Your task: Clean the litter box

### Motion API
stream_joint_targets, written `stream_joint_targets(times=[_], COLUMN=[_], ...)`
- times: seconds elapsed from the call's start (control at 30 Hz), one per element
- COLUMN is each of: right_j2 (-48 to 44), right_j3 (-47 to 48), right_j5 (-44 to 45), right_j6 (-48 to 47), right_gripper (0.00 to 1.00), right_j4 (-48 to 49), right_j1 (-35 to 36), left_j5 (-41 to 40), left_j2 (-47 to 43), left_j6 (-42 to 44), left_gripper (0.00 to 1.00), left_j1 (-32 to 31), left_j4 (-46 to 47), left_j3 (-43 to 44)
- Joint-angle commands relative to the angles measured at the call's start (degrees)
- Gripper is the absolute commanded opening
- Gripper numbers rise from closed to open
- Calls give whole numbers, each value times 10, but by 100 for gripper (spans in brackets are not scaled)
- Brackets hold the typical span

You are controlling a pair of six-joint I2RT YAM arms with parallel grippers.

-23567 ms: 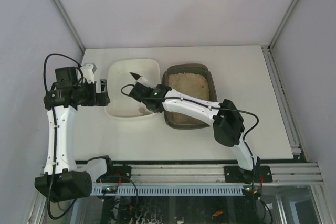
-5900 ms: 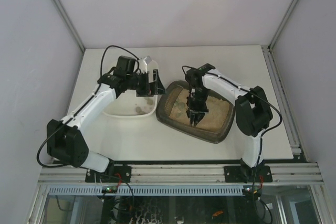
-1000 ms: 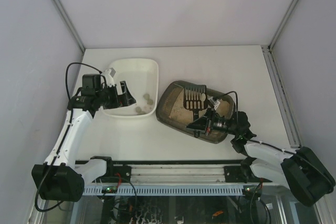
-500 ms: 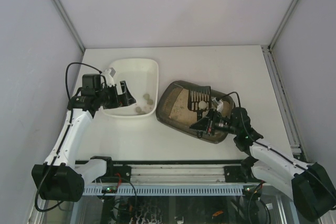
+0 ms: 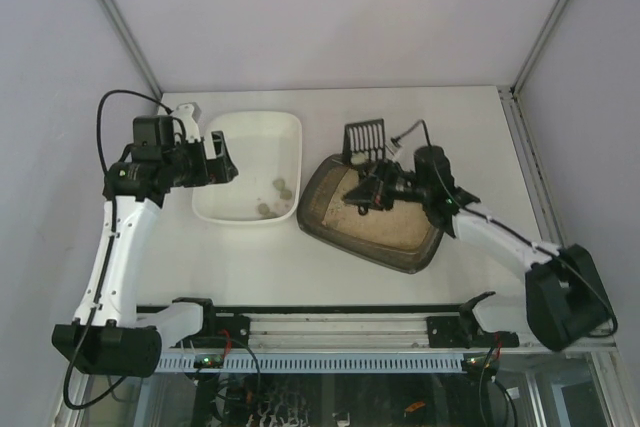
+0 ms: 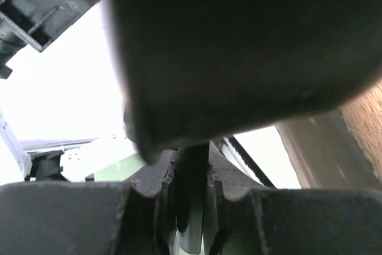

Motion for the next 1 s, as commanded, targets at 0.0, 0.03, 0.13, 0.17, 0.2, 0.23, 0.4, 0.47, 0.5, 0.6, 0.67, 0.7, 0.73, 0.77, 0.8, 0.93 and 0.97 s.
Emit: stream_joint_targets(times=[0.0,0.03,0.13,0.17,0.2,0.23,0.4,0.47,0.5,0.6,0.67,0.7,0.73,0.77,0.8,0.93,0.97], right_j2=[118,156,277,311,351,392,574,609,615,614,610,608,605,601,597,572,557], right_j3=[236,287,444,492,553,620,916,971,977,959,940,932,923,913,902,869,856], right_j5=[26,30,62,83,109,140,396,471,494,550,574,583,595,601,605,623,626], right_j6=[-121,-141,-194,-220,-247,-276,-390,-405,-407,-410,-419,-422,-424,-428,-435,-449,-450], right_gripper=[0,0,0,0,0,0,0,0,0,0,0,0,0,0,0,0,0], right_j4=[-123,-155,-252,-296,-344,-407,-675,-724,-728,-726,-720,-716,-711,-702,-692,-654,-641], right_j1=[56,72,122,138,157,177,276,296,301,304,305,305,304,305,306,306,306], left_j5=[-8,14,70,82,98,114,158,157,156,153,149,148,146,146,147,158,155], left_j2=[-4,-6,-3,0,2,2,-4,-7,-10,-22,-28,-30,-29,-28,-26,-28,-32], left_j6=[1,-4,-14,-15,-17,-19,-16,-9,-6,-4,-4,-4,-4,-4,-5,-1,1], left_gripper=[100,100,100,100,100,100,100,100,100,100,100,100,100,100,100,100,100], left_j1=[27,41,82,95,112,129,193,202,205,208,208,209,209,209,209,209,208], left_j4=[-30,-27,-30,-35,-38,-39,-49,-53,-54,-47,-37,-35,-33,-33,-33,-30,-26], left_j3=[33,31,31,35,37,37,31,24,20,6,-3,-6,-7,-9,-9,-15,-20])
